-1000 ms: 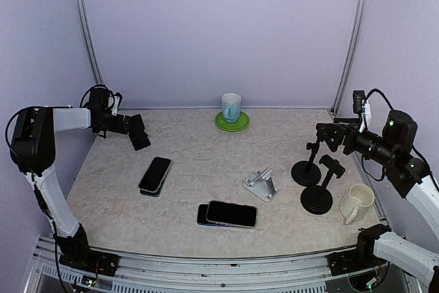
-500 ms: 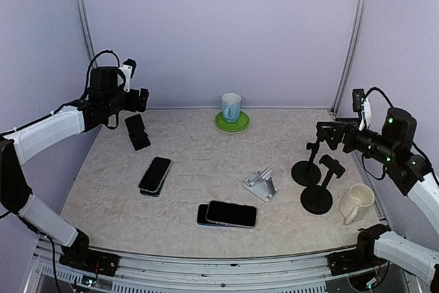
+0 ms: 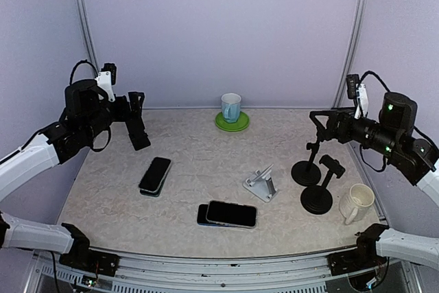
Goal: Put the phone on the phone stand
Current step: Pick up the phone stand at the center of the board.
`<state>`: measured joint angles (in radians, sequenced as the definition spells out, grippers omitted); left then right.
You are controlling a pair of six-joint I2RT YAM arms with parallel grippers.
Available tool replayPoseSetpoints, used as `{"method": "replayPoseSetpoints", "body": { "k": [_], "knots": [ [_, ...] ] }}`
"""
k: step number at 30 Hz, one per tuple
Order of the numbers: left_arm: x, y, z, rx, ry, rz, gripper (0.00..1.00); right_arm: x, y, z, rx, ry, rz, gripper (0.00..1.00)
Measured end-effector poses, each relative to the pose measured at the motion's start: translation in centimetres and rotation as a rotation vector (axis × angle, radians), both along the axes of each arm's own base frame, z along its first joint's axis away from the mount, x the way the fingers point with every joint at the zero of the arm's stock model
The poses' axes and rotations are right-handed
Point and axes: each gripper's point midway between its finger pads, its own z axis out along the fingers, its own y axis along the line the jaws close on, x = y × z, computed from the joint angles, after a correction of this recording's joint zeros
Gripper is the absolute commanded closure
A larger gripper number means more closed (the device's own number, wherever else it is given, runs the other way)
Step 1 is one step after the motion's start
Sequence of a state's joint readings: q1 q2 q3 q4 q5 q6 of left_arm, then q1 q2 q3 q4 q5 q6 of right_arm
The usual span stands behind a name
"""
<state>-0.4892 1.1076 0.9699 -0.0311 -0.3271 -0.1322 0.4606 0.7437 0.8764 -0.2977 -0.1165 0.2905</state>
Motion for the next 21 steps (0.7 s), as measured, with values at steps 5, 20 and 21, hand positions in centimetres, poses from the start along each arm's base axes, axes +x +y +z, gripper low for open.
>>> {"method": "replayPoseSetpoints", "body": {
  "k": [5,20,21],
  "knots": [
    [-1.9,-0.9,-2.1,-0.052,0.043,-0.041,0.01,0.2,2.6,-0.5,-0.032,0.049,0.031,0.00],
    [-6.9,-7.0,-5.6,0.008,0.095,-0.110,0.01,2.0,10.4,-5.9,-0.228,0.226,-0.001,0.00],
    [-7.1,-7.2,-6.2,0.013,0.104,-0.112,0.01,2.0,10.7,-6.4,-0.233,0.235,-0.015,0.00]
  ]
}}
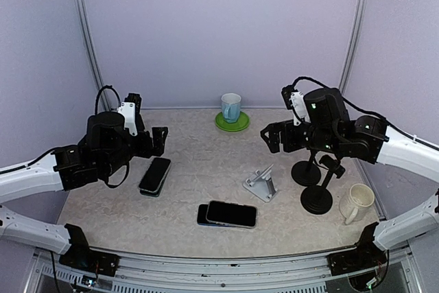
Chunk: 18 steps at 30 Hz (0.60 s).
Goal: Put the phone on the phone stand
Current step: Pick up the phone stand at the center of the board.
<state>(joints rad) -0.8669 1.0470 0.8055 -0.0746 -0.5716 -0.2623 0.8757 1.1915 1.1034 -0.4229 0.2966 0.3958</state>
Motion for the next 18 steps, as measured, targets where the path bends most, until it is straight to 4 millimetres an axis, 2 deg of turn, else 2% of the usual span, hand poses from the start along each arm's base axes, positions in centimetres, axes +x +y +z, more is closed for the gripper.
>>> {"method": "replayPoseSetpoints", "body": {
  "k": [9,15,18],
  "knots": [
    [-1.3,-1.3,-2.7,0.008,0.038,-0.014,0.01,-0.5,2.7,-3.2,-0.007,0.057,-0.181,0.00],
    [-1.8,-1.9,-3.1,0.004,0.043,-0.021,0.01,0.7,4.6,-5.4,0.003,0.160,-0.377,0.00],
    [-1.9,-1.8,-3.7,0.007,0.051,-0.018,0.01,0.8,4.3,-7.3,0.002,0.221,-0.468,0.00]
  ]
}}
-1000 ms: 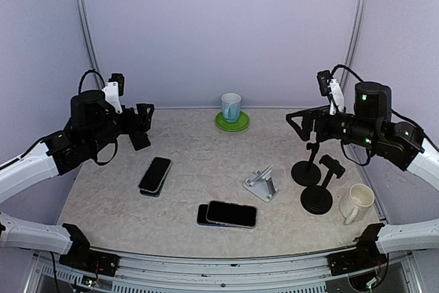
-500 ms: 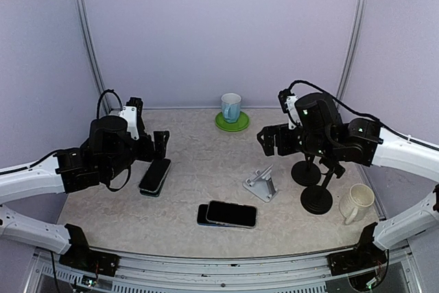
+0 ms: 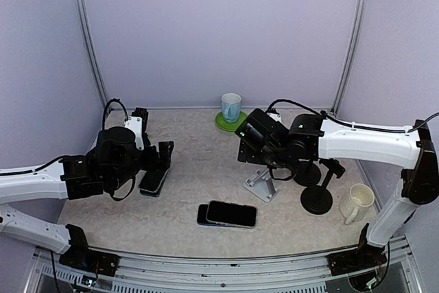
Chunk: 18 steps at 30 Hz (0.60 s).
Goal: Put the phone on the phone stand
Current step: Pick up the phone stand at the center of the board.
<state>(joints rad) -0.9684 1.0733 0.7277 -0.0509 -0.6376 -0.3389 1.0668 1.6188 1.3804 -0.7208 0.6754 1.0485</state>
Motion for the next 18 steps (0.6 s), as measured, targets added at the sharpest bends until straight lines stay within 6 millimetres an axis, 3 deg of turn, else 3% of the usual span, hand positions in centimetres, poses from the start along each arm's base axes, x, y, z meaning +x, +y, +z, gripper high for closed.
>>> {"method": "replayPoseSetpoints", "body": {
  "k": [3,10,18],
  "knots": [
    [-0.2,0.3,-0.5,0.001,0.007,0.001,0.01,-0.8,-1.5,-1.5,0.015,0.054,-0.097,0.03],
    [-0.6,0.7,-0.4,-0.019,0.002,0.003,0.01,-2.4,-4.7,-2.7,0.104,0.074,-0.211,0.14],
    [-0.6,0.7,-0.3,-0.049,0.009,0.010,0.01,-2.6,-5.1,-3.5,0.142,0.083,-0.268,0.27]
  ]
}}
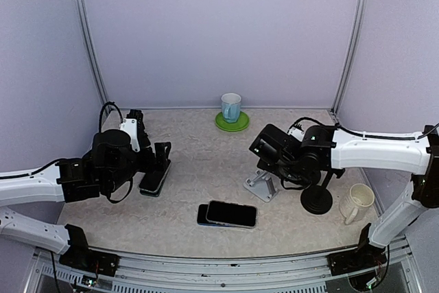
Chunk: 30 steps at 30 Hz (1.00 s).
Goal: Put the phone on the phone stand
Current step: Pick up the phone stand at the center of the board.
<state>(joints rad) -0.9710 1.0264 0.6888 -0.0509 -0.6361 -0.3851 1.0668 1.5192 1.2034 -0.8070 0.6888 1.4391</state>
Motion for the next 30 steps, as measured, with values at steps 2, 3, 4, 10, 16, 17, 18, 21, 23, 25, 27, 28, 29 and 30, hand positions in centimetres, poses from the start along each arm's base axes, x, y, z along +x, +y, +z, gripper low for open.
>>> {"method": "replayPoseSetpoints", "body": {
  "k": [2,3,4,10,16,17,18,21,23,25,27,28,29,30],
  "knots": [
    [0.0,0.0,0.0,-0.006,0.001,0.001,0.01,0.1,0.1,-0.3,-0.002,0.002,-0.007,0.30],
    [0.0,0.0,0.0,-0.009,0.003,0.001,0.01,0.1,0.2,-0.5,-0.003,0.003,-0.011,0.31],
    [-0.1,0.0,0.0,-0.011,0.003,0.001,0.01,0.2,0.2,-0.7,-0.002,0.002,-0.014,0.32],
    [-0.5,-0.2,-0.5,-0.020,0.013,-0.006,0.01,0.6,0.4,-1.0,0.017,-0.010,-0.026,0.34],
    [-0.8,-0.5,-0.4,-0.029,0.014,-0.018,0.01,1.2,-0.1,-2.0,0.025,-0.004,-0.042,0.40],
    [-0.9,-0.5,-0.4,-0.030,0.014,-0.019,0.01,1.3,-0.2,-2.2,0.027,-0.002,-0.045,0.42],
    [-0.9,-0.5,-0.5,-0.030,0.015,-0.021,0.01,1.5,-0.1,-2.3,0.027,0.000,-0.043,0.44],
    [-1.0,-0.7,-0.5,-0.032,0.016,-0.024,0.01,1.8,0.3,-2.6,0.034,0.001,-0.036,0.47],
    [-1.1,-0.8,-0.5,-0.035,0.017,-0.027,0.01,2.0,0.6,-2.9,0.036,0.003,-0.029,0.49],
    [-1.2,-0.9,-0.5,-0.039,0.018,-0.031,0.01,2.1,0.8,-3.3,0.035,0.010,-0.026,0.54],
    [-1.3,-1.0,-0.5,-0.042,0.020,-0.035,0.01,2.1,1.0,-3.7,0.033,0.019,-0.023,0.56],
    [-1.4,-1.1,-0.5,-0.044,0.020,-0.036,0.01,2.1,1.1,-3.9,0.032,0.023,-0.023,0.56],
    [-1.4,-1.1,-0.5,-0.045,0.021,-0.038,0.01,2.1,1.1,-4.1,0.032,0.026,-0.023,0.58],
    [-1.5,-1.2,-0.5,-0.046,0.021,-0.038,0.01,2.1,1.1,-4.2,0.033,0.028,-0.022,0.61]
  ]
}}
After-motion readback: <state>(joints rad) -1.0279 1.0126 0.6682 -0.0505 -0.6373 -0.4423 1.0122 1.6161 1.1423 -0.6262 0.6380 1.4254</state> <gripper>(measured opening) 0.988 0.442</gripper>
